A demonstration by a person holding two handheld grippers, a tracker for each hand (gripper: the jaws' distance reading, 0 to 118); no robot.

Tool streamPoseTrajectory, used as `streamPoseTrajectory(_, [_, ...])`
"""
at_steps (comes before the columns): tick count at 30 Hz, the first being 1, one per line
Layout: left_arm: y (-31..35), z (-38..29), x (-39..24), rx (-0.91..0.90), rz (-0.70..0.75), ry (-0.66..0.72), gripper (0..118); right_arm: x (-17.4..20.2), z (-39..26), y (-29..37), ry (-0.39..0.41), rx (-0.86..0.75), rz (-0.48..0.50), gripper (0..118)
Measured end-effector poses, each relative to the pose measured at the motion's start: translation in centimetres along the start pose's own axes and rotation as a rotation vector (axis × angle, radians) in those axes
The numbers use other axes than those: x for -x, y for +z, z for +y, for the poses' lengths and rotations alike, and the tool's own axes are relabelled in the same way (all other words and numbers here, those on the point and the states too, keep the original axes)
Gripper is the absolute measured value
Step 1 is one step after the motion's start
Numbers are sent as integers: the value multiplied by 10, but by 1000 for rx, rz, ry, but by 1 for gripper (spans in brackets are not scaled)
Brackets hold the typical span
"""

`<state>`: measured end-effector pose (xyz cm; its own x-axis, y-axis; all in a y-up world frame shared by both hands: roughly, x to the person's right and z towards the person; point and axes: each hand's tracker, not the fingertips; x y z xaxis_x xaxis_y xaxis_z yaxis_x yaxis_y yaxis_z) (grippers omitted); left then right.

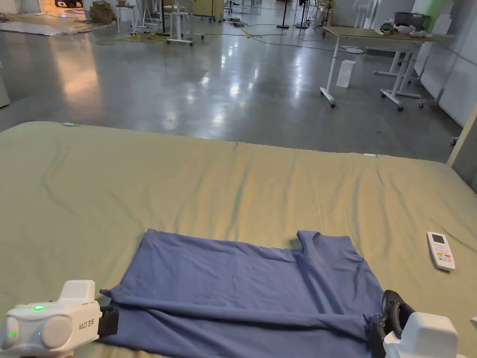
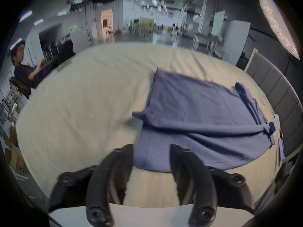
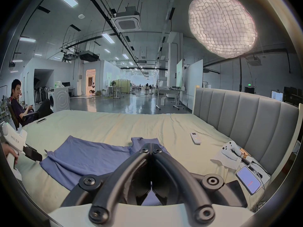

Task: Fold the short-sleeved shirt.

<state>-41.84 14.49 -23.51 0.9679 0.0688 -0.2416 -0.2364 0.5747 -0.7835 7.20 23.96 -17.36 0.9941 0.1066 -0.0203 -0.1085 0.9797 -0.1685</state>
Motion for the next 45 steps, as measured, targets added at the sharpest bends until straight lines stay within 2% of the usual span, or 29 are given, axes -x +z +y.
streamPoseTrajectory(1, [-6,2,-2,23,-12,13,56,-1,-1,-1,1,11,-1,0])
streamPoseTrajectory(2, [-14,5,0,30,-21,18,60,-3,-3,-1,1,23,-1,0])
streamPoseTrajectory(7, [-42,6,-10,134,109,-58,67,-13,-12,-3,4,82,-5,0])
streamPoseTrajectory(9, [-43,2,-16,145,84,-62,66,-16,-17,-4,16,102,-10,0])
streamPoseTrajectory(11, [-35,5,-26,129,102,-62,55,-18,-17,-3,23,127,-14,0])
streamPoseTrajectory(12, [-31,3,-30,140,91,-68,44,-20,-19,-4,24,140,-16,0])
streamPoseTrajectory(13, [-27,0,-33,146,77,-86,27,-22,-21,-6,26,154,-19,0])
streamPoseTrajectory(15, [-25,-5,-46,151,91,-193,11,-27,-27,-14,26,200,-26,0])
streamPoseTrajectory(17, [-37,-5,-36,160,67,-217,7,-34,-32,-23,15,255,-22,0])
streamPoseTrajectory(20, [-28,-3,-28,144,48,-183,7,-53,-42,-43,-30,346,-8,1])
streamPoseTrajectory(21, [-18,-5,-27,125,44,-159,7,-60,-45,-52,-20,406,-5,3])
streamPoseTrajectory(22, [-13,-7,-25,113,42,-160,7,-66,-51,-60,-54,455,15,6])
streamPoseTrajectory(23, [-7,-8,-24,95,39,-163,7,-75,-56,-69,-31,466,-6,9])
streamPoseTrajectory(25, [4,-10,-22,72,37,-165,7,-86,-69,-86,-35,585,39,37])
streamPoseTrajectory(27, [12,-13,-20,56,26,-159,7,-87,-70,-96,21,717,100,50])
streamPoseTrajectory(33, [20,-16,-19,26,24,-151,7,-90,-94,-127,15,794,114,56])
streamPoseTrajectory(36, [18,-18,-20,29,27,-159,7,-89,-108,-140,-19,827,142,55])
streamPoseTrajectory(39, [15,-19,-19,34,29,-159,7,-80,-111,-141,24,824,140,41])
streamPoseTrajectory(41, [12,-20,-19,35,30,-153,7,-77,-111,-139,60,817,156,16])
streamPoseTrajectory(42, [12,-20,-19,33,29,-151,7,-75,-112,-139,57,813,162,9])
streamPoseTrajectory(45, [15,-21,-18,25,25,-145,7,-72,-110,-140,81,807,150,5])
